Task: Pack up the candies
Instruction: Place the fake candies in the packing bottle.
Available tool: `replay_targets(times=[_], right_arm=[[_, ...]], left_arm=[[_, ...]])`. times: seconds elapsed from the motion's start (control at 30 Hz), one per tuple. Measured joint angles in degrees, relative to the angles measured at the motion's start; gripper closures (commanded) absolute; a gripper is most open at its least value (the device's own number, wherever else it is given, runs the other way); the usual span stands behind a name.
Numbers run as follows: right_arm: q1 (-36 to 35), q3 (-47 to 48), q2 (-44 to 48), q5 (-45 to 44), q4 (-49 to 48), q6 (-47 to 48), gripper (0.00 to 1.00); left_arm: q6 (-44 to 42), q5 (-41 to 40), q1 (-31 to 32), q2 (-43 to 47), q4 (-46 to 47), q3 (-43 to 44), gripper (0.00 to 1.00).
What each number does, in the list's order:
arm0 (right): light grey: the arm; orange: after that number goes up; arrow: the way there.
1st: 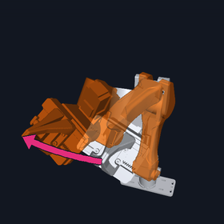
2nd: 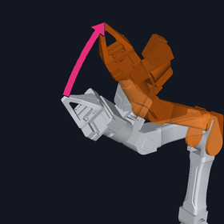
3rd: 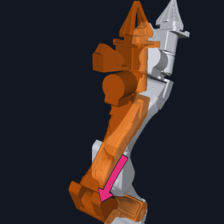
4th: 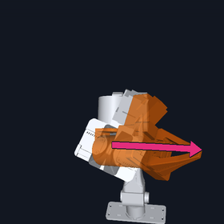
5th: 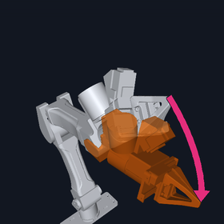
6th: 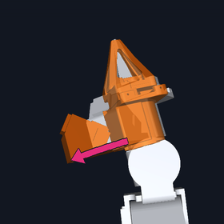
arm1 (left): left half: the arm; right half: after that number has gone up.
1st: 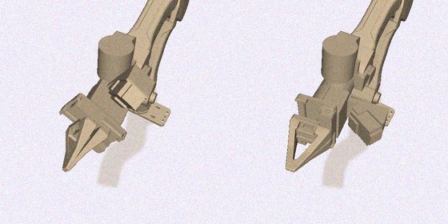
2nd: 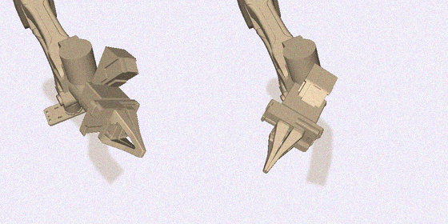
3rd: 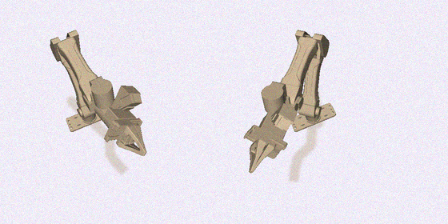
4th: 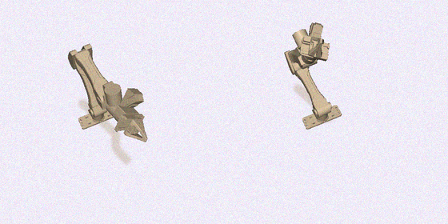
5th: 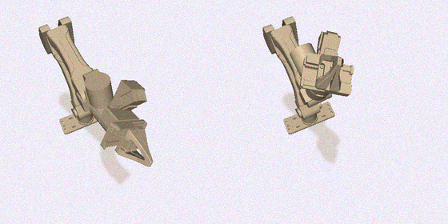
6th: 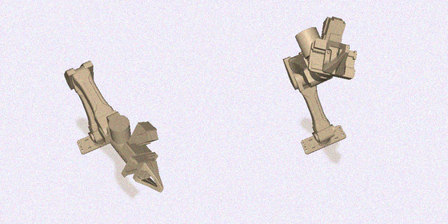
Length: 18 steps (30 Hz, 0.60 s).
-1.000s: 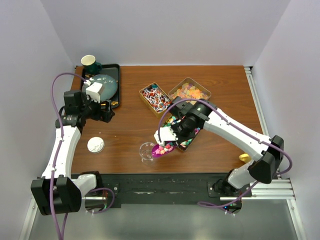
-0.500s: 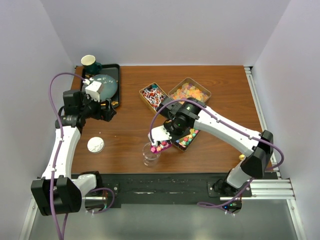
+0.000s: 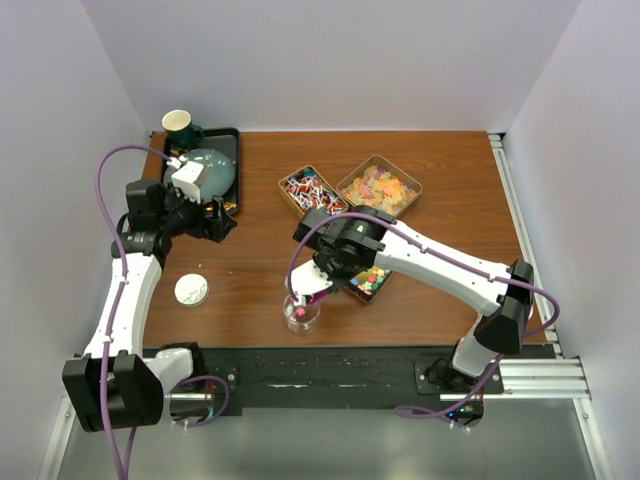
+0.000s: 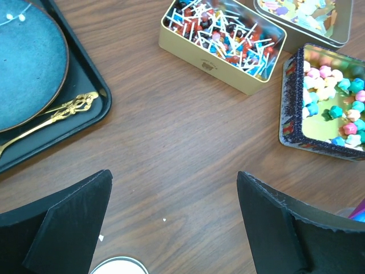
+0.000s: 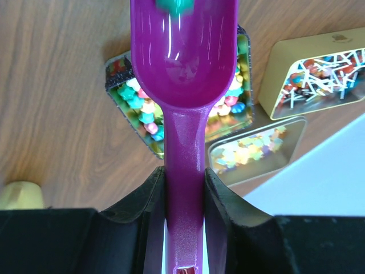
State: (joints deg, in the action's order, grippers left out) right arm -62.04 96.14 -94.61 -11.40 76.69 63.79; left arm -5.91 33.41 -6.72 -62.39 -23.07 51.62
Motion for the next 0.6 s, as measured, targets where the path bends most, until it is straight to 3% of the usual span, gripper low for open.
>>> replay_targets(times=[0.37, 0.47, 0.5, 0.53, 0.57, 0.6], right_arm=[[-0.98, 0.02, 0.2, -4.37, 0.02, 0.57, 1.0], [-0.42, 1.07, 0.2, -3.17, 0.09, -0.9, 1.0], [-0.02, 1.62, 0.39, -2.08, 0.02, -2.16, 1.0], [0.39, 1.68, 0.61, -1.31, -0.09, -3.08, 1.0], [1.22, 1.68, 1.07, 0.39, 0.02, -4.74, 1.0], [1.99, 1.68, 1.22, 0.7, 0.02, -5.14, 1.0]], left_arm=[[2.23, 4.7, 0.0, -1.57, 1.51, 0.5, 0.12], [5.16, 9.64, 0.24, -1.36, 3.17, 0.37, 0.4], [6.32, 11.32, 0.61, -0.98, 3.98, 0.09, 0.71], [7.1, 12.76, 1.07, -0.63, 4.63, 0.0, 0.88], [8.15, 15.13, 2.08, -0.26, 5.53, 0.0, 1.0], [8.85, 16.65, 2.95, -0.07, 6.21, 0.02, 1.0]])
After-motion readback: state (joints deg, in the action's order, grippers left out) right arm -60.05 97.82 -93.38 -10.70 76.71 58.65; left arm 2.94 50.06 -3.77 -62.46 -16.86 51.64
